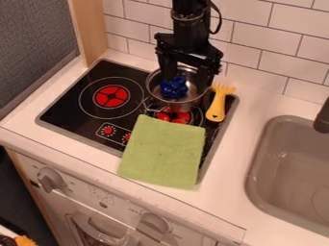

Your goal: Moved the green cloth to the bottom of left burner

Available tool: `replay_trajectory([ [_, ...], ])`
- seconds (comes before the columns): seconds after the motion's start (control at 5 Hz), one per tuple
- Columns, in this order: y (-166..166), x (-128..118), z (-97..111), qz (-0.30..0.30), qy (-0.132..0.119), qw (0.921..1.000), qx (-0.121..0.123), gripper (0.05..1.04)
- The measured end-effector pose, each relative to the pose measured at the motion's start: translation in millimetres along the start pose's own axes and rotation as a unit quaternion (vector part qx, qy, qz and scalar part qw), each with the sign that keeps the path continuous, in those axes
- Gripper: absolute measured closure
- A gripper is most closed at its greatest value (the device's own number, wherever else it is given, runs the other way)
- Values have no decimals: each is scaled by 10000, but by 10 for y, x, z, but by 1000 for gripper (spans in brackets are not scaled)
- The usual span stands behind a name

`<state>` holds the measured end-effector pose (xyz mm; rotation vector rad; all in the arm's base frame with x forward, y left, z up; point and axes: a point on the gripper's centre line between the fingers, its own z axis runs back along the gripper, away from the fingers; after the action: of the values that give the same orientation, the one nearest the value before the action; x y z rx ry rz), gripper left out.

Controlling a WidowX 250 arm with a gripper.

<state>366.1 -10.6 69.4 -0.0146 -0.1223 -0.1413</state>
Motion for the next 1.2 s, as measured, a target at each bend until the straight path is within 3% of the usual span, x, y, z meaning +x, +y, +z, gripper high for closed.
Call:
replay_trajectory([
  [0.2, -7, -83, -140, 82, 213, 9997, -24, 82],
  [0.4, -136, -343, -201, 163, 345, 9993, -46, 83],
  [0.8, -250, -802, -290, 318, 418, 9986, -30, 82],
  [1.2, -168, -879, -482, 407, 432, 9977, 320, 82],
])
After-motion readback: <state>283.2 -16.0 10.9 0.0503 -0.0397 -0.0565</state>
